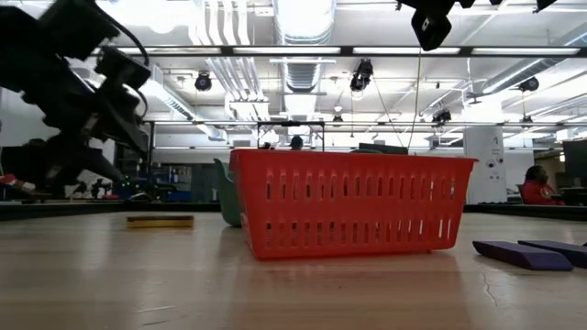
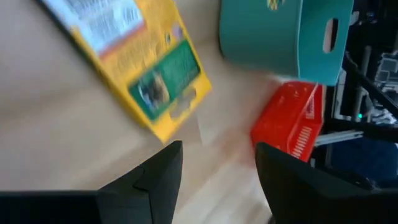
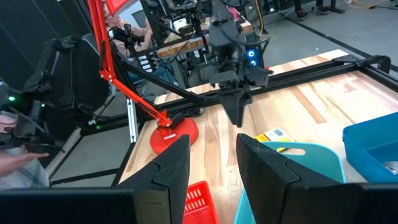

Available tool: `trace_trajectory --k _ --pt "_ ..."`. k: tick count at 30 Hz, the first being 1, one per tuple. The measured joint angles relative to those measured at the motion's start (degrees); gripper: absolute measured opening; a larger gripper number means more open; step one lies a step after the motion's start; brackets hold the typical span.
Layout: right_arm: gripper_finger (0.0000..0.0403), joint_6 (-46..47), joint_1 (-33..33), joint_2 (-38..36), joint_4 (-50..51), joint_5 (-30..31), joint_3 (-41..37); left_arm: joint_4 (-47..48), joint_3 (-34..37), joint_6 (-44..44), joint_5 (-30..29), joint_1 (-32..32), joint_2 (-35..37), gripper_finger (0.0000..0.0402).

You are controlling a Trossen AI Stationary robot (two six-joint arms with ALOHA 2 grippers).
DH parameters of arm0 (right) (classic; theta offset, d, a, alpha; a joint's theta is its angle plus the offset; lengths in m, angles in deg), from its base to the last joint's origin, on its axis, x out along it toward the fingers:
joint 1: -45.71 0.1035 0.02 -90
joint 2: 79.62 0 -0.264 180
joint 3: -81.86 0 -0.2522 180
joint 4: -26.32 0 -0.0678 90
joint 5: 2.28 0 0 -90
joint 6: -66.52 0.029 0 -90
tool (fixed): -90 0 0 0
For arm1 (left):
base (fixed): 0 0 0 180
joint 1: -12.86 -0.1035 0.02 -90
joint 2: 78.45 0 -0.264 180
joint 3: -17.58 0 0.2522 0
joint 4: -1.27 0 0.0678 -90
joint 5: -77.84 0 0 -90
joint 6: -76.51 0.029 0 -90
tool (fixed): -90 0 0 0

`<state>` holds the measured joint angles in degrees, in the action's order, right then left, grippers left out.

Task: Pick & Place School Supplies
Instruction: Put the yellow crayon box in the green bin

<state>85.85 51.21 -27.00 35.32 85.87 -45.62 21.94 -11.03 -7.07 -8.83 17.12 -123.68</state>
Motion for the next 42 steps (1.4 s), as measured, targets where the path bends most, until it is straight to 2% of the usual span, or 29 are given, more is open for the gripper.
trace_trajectory --k 3,10,12,17,22,32,42 --pt "0.0125 0.04 0.00 0.00 -0.02 0.00 0.00 0.14 -0.03 -4.53 -2.96 5.30 0.38 0.0206" --pt "0.0125 0.02 0.00 0.00 -0.02 0.00 0.00 0.04 -0.03 -13.82 -19.13 18.35 -1.14 0.0206" --pt "0.0125 0.05 0.00 0.00 0.00 0.00 0.00 -0.03 -0.03 -16.64 -21.49 20.63 -2.15 0.0206" --pt "0.0125 0.06 0.00 0.00 -0.02 0.00 0.00 -1.61 0.00 -21.58 -21.97 22.15 -6.10 0.0206" --pt "0.0125 0.04 0.00 0.00 -0.02 0.00 0.00 -7.77 0.00 -21.54 -21.92 22.15 -10.88 0.0206" --pt "0.0125 0.00 0.00 0.00 0.00 0.00 0.00 -13.67 0.08 -22.70 -20.23 22.11 -19.07 0.0206" --pt "0.0125 0.00 0.00 0.00 -0.02 0.00 0.00 -16.19 0.08 -22.74 -27.45 22.08 -24.78 0.0206"
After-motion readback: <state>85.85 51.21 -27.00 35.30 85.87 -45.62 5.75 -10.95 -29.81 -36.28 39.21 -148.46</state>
